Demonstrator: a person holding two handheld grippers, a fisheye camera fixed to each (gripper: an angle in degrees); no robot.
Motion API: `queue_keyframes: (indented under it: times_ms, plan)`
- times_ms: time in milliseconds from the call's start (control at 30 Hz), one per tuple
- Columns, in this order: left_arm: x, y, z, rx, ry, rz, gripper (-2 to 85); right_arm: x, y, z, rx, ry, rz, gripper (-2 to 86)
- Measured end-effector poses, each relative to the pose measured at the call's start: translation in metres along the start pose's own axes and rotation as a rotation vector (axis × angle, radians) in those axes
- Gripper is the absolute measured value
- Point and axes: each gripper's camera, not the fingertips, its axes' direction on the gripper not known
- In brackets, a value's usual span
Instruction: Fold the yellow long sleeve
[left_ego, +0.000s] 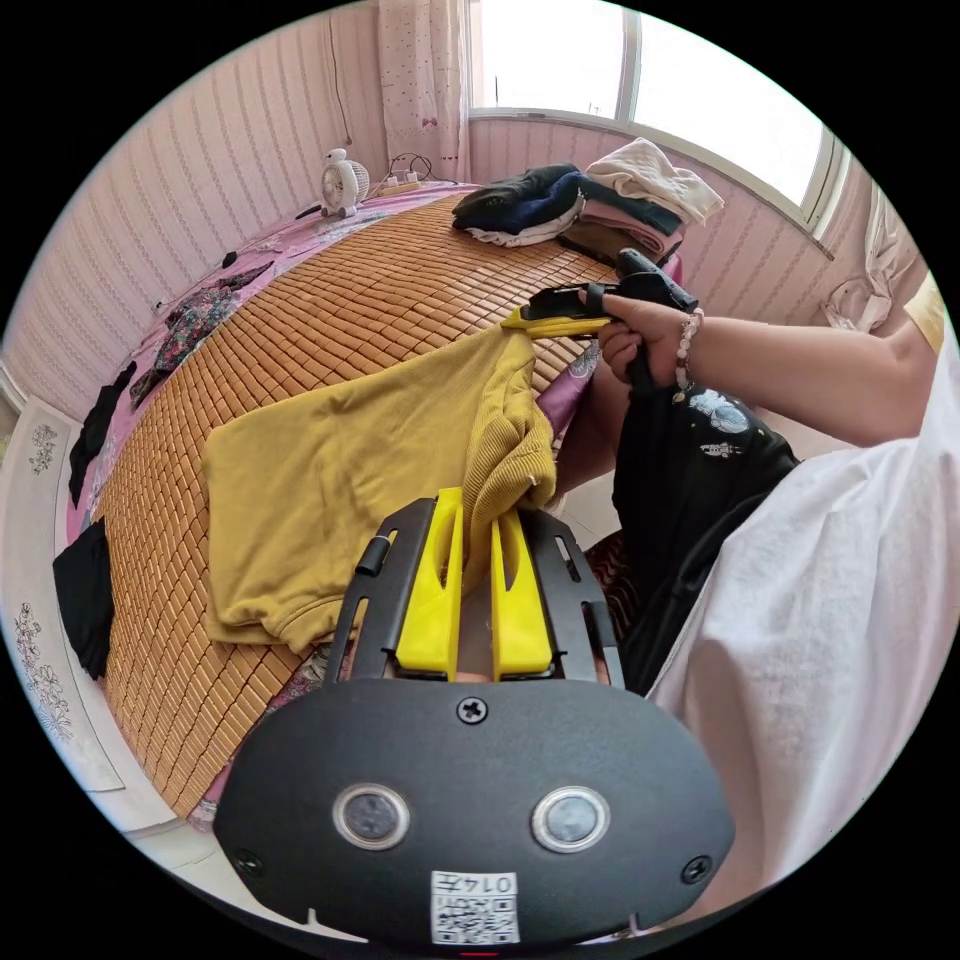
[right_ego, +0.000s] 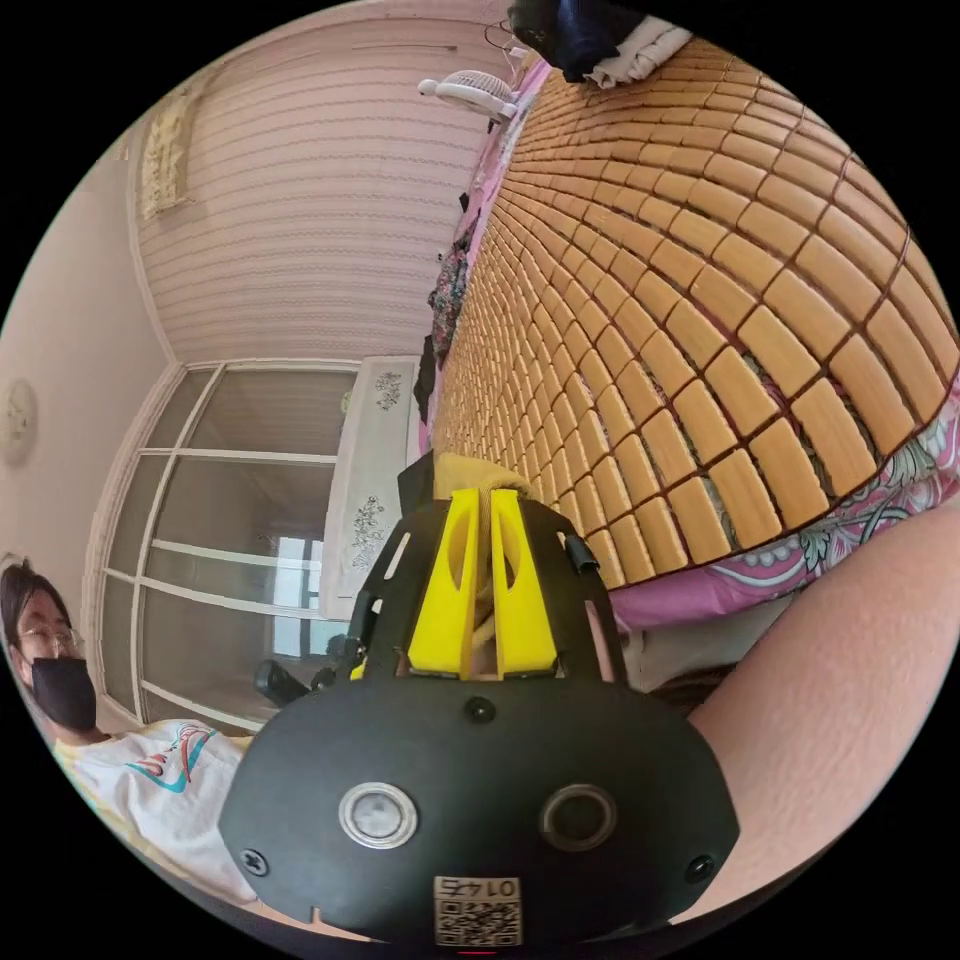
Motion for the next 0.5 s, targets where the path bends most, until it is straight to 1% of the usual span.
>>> queue_keyframes:
  times_ms: [67, 100, 200, 267, 333, 433, 500]
  plan:
    - [-0.003, -0.002, -0.018, 0.066, 0.035, -0.006, 3.1, -0.014, 0.006, -0.015, 0.022, -0.054, -0.032, 1.5]
    - [-0.004, -0.003, -0.023, 0.082, 0.049, -0.009, 3.1, -0.029, 0.012, -0.027, 0.035, -0.050, -0.084, 1.4]
    - [-0.011, -0.009, -0.038, 0.138, 0.116, -0.030, 3.1, -0.072, 0.022, -0.049, 0.033, 0.016, -0.197, 1.3]
    - [-0.023, -0.013, -0.045, 0.194, 0.201, -0.080, 3.1, -0.099, 0.022, -0.051, 0.022, 0.067, -0.246, 1.2]
    - [-0.038, -0.013, -0.049, 0.234, 0.267, -0.145, 3.1, -0.126, 0.018, -0.039, -0.006, 0.109, -0.290, 1.1]
    - [-0.072, -0.004, -0.056, 0.301, 0.324, -0.297, 3.1, -0.169, 0.004, 0.014, -0.103, 0.171, -0.376, 1.2]
    - [-0.096, 0.006, -0.060, 0.332, 0.331, -0.409, 3.2, -0.191, -0.009, 0.078, -0.191, 0.205, -0.405, 1.3]
